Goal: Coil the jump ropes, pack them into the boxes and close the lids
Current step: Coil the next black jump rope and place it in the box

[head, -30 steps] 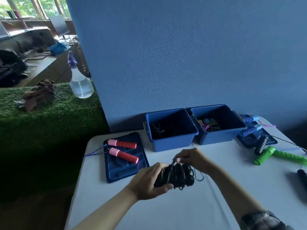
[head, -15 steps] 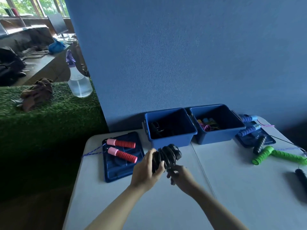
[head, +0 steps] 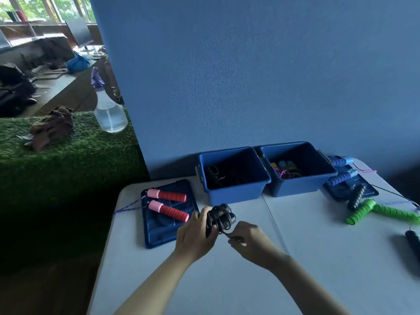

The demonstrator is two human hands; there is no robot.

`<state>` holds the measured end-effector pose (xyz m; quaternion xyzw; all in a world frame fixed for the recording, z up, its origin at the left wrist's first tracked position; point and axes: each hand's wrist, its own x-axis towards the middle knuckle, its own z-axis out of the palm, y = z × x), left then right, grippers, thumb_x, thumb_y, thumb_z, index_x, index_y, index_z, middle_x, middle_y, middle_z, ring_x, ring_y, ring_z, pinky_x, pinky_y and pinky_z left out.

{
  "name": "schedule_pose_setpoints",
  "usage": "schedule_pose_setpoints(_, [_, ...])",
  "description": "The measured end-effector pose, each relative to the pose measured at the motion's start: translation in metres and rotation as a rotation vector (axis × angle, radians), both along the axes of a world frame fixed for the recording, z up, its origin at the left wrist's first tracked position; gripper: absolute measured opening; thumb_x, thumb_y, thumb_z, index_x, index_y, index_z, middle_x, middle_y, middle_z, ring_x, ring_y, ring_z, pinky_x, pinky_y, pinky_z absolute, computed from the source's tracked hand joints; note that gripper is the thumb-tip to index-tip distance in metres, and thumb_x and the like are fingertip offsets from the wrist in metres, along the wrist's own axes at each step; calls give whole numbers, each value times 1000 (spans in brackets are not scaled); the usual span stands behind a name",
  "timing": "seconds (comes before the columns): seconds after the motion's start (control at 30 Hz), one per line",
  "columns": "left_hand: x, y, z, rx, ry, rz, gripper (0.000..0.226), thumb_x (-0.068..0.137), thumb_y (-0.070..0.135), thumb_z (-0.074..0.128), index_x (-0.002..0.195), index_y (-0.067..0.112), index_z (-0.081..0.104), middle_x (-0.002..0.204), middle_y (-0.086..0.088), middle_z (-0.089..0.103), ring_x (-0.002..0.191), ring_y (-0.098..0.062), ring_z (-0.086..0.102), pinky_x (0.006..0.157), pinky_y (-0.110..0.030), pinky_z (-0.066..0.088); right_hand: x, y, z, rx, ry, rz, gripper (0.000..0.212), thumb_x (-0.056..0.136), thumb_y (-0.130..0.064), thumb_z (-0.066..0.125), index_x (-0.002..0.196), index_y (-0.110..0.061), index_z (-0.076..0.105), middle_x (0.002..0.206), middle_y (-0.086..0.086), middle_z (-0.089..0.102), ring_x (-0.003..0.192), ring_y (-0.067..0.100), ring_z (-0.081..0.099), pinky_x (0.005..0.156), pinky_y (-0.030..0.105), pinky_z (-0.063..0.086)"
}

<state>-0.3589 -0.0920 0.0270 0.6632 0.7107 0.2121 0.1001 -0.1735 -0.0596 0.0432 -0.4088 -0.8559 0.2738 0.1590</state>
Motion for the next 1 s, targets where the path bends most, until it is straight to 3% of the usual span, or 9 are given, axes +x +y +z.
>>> schedule_pose_setpoints(0.13, [-1, -3, -4, -82, 12, 3, 43, 83, 33, 46, 124, 26, 38, 104, 2, 49, 91, -17, 56, 72, -29, 46, 4, -3, 12, -54, 92, 38, 12, 86, -17, 64, 76, -12, 68, 72, -3, 61, 62, -4, 55, 64, 11, 45])
schedule_pose_setpoints(0.23, [4, -9, -8, -34, 81, -53, 44, 80, 36, 43, 123, 26, 42, 105, 3, 53, 88, -18, 59, 71, -32, 48, 1, -4, 21, -126, 163, -22, 11, 86, -12, 63, 77, -14, 69, 67, -5, 63, 63, 7, 62, 67, 26, 53])
schedule_pose_setpoints(0.3, [13, -15, -8, 45, 111, -119, 40, 76, 36, 46, 114, 24, 50, 97, 2, 58, 73, -21, 61, 60, -31, 47, -1, -1, 24, -133, 201, -89, 13, 84, -7, 61, 74, -12, 68, 65, -3, 64, 61, 10, 62, 65, 31, 53])
schedule_pose_setpoints(0.47, [24, -24, -3, 232, 63, -211, 28, 76, 34, 54, 102, 26, 54, 83, 4, 55, 58, -17, 56, 53, -24, 39, -5, -1, 19, 45, 169, -334, 7, 79, -11, 70, 73, -14, 71, 68, -6, 63, 65, 0, 53, 60, 6, 36])
schedule_pose_setpoints(0.6, [30, -22, 4, 240, 62, -184, 32, 83, 57, 56, 94, 28, 64, 73, 6, 58, 55, -13, 56, 48, -24, 40, -7, -3, 18, 25, 260, -431, 3, 78, -10, 73, 77, -12, 74, 89, -10, 54, 74, -1, 57, 65, 4, 38])
schedule_pose_setpoints(0.7, [37, -23, 6, 252, 79, -143, 21, 86, 49, 57, 87, 30, 64, 67, 5, 59, 50, -16, 57, 43, -25, 37, -4, 1, 17, -44, 233, -451, 3, 77, -14, 74, 78, -16, 75, 91, -8, 55, 77, -4, 56, 67, 1, 38])
schedule_pose_setpoints(0.77, [38, -23, 5, 249, 93, -133, 14, 87, 42, 56, 85, 29, 61, 64, 5, 58, 47, -16, 55, 42, -23, 30, -4, 1, 16, -85, 238, -456, 4, 75, -14, 75, 75, -17, 74, 88, -5, 61, 76, 2, 59, 70, 10, 45])
schedule_pose_setpoints(0.87, [38, -24, 2, 183, 93, -84, 12, 89, 41, 49, 91, 31, 56, 67, 7, 57, 48, -15, 55, 44, -23, 27, -2, 0, 14, -85, 273, -462, 7, 74, -16, 77, 78, -20, 76, 89, -6, 62, 77, 6, 62, 72, 21, 53])
schedule_pose_setpoints(1.0, [39, -27, 1, 112, 65, -18, 39, 94, 54, 28, 126, 37, 41, 94, 8, 61, 74, -13, 64, 58, -26, 41, 3, -4, 7, -88, 184, -433, 21, 78, -24, 75, 98, -22, 73, 99, -8, 61, 86, 6, 60, 73, 12, 45])
